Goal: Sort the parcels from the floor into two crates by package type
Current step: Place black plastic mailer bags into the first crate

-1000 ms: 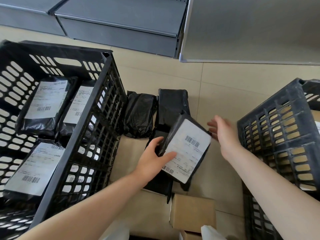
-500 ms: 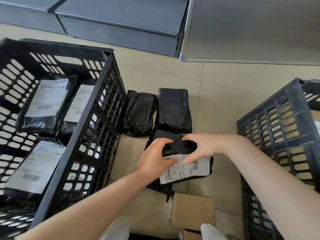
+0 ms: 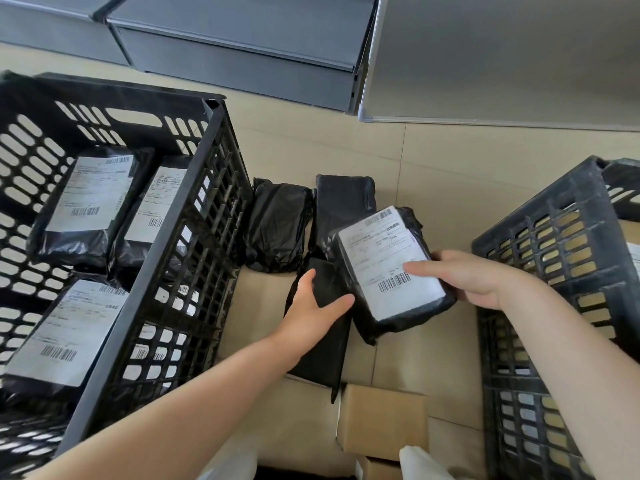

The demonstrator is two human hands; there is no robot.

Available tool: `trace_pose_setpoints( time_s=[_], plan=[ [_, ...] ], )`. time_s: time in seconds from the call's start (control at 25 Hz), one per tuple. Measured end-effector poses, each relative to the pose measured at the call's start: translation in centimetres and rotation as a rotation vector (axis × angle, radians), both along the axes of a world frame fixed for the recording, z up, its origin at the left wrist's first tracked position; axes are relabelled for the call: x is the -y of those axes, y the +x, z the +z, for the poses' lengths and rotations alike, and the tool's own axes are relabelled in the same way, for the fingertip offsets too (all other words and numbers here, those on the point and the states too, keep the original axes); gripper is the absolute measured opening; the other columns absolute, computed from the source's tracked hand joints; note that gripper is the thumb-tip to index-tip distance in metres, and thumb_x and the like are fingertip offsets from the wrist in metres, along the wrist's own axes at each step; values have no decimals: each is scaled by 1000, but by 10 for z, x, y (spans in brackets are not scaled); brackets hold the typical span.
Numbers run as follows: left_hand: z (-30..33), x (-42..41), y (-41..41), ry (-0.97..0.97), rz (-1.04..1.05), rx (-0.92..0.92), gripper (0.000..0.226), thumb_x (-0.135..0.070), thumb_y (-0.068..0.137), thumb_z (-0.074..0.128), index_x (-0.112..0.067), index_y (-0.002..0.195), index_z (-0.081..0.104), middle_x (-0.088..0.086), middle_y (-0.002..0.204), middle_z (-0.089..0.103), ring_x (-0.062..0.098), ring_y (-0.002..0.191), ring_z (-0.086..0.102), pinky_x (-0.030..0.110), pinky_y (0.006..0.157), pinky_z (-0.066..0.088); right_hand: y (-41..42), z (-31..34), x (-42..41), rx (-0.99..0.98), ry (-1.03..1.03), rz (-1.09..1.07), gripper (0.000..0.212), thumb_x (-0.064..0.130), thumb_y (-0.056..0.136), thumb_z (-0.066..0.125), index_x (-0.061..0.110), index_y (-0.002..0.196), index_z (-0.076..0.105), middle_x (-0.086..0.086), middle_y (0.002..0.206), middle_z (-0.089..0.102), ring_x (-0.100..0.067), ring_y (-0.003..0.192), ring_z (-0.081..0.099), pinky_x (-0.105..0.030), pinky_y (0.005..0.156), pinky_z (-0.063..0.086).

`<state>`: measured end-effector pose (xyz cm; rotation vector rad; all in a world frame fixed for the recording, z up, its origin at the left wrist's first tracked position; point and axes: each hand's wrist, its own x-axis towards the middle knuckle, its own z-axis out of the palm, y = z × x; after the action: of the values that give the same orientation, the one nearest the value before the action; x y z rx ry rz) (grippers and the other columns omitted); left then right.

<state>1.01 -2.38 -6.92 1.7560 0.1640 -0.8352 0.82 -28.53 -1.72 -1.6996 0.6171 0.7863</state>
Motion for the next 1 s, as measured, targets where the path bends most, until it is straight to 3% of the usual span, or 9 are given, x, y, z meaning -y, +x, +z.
trace_pose_setpoints(
  time_s=[0.2, 0.44, 0.56, 0.68, 1.0],
  plan=[
    [6, 3, -1, -176, 109, -85, 77, -45, 90, 66, -43, 152, 21, -9, 153, 39, 16, 134, 46, 47, 110, 43, -10, -19, -41, 17, 338, -381, 27, 25, 97, 61, 18, 123, 66, -3, 116, 75, -18, 107, 71, -30, 87, 54],
    [13, -1, 8, -274, 280, -13, 63, -31, 94, 65, -42, 147, 32, -22, 126, 54, 5, 115, 57, 41, 100, 53, -9, -30, -95, 192, 463, -597, 21, 25, 99, 59, 26, 118, 67, 0, 115, 75, -17, 106, 72, -34, 93, 53],
    [15, -4, 17, -307, 323, -13, 62, -31, 93, 67, -42, 145, 36, -12, 133, 58, 11, 118, 59, 40, 97, 54, -8, -32, -116, 272, 443, -622, 30, 29, 97, 62, 28, 127, 63, 3, 118, 75, -16, 108, 71, -33, 91, 55],
    [19, -9, 23, -344, 378, -8, 58, -26, 92, 69, -38, 142, 42, -6, 129, 66, 15, 115, 65, 44, 98, 54, -4, -30, -126, 282, 407, -617, 41, 36, 94, 66, 28, 134, 58, 4, 120, 73, -17, 111, 69, -37, 98, 54],
    [77, -22, 51, -419, 459, 140, 51, -13, 92, 67, -29, 137, 49, -1, 119, 69, 13, 98, 73, 37, 84, 61, 26, 13, -128, 326, 316, -407, 47, 55, 92, 61, 29, 130, 61, 6, 117, 75, -15, 110, 70, -35, 97, 54]
  ],
)
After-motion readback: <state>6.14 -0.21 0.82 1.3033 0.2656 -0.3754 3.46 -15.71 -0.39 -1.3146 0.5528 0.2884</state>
